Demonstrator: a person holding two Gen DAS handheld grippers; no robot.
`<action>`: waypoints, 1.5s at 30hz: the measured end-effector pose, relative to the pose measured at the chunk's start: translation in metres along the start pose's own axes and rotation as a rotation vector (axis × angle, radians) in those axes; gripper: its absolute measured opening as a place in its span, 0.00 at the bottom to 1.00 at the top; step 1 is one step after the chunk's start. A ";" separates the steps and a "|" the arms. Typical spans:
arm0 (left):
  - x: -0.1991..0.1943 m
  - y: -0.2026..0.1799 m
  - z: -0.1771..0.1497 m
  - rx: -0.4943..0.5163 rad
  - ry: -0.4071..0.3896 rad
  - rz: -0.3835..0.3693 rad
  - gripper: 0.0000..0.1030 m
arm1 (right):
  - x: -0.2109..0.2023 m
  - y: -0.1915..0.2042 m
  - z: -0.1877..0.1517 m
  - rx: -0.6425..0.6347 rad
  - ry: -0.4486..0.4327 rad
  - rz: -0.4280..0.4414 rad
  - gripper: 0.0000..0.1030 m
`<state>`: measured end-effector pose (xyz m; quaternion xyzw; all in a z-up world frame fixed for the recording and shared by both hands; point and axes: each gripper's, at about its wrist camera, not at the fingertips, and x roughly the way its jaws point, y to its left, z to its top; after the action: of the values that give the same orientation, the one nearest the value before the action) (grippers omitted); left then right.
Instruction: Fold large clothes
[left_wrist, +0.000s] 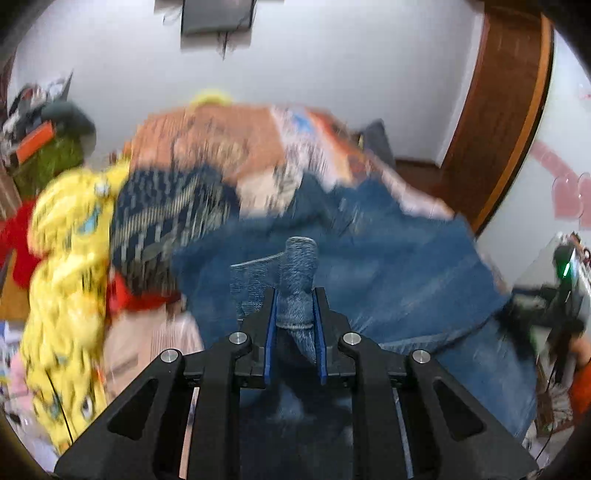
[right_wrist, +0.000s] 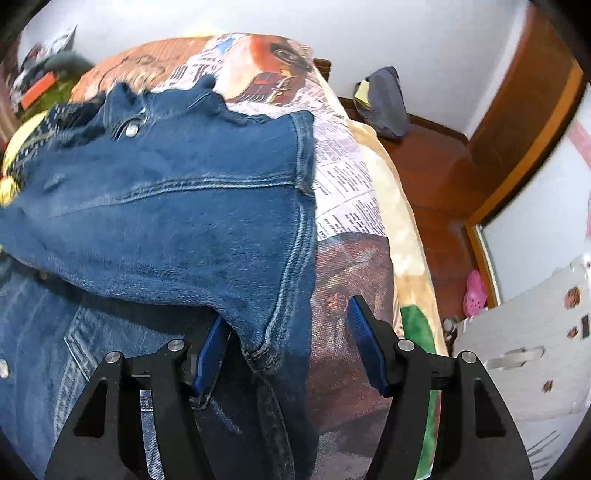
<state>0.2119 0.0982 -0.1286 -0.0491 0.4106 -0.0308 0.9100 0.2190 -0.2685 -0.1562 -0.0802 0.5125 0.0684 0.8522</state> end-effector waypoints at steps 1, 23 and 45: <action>0.004 0.004 -0.013 -0.006 0.033 -0.001 0.18 | 0.001 -0.002 0.000 0.015 0.017 0.021 0.58; 0.029 0.058 -0.069 -0.238 0.218 -0.094 0.53 | -0.035 0.020 -0.002 -0.039 -0.014 0.088 0.58; 0.044 0.044 -0.068 -0.022 0.175 0.137 0.33 | 0.004 0.029 0.015 0.013 0.040 0.121 0.58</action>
<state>0.1903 0.1336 -0.2108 -0.0281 0.4912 0.0316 0.8700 0.2281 -0.2374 -0.1552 -0.0449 0.5338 0.1150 0.8366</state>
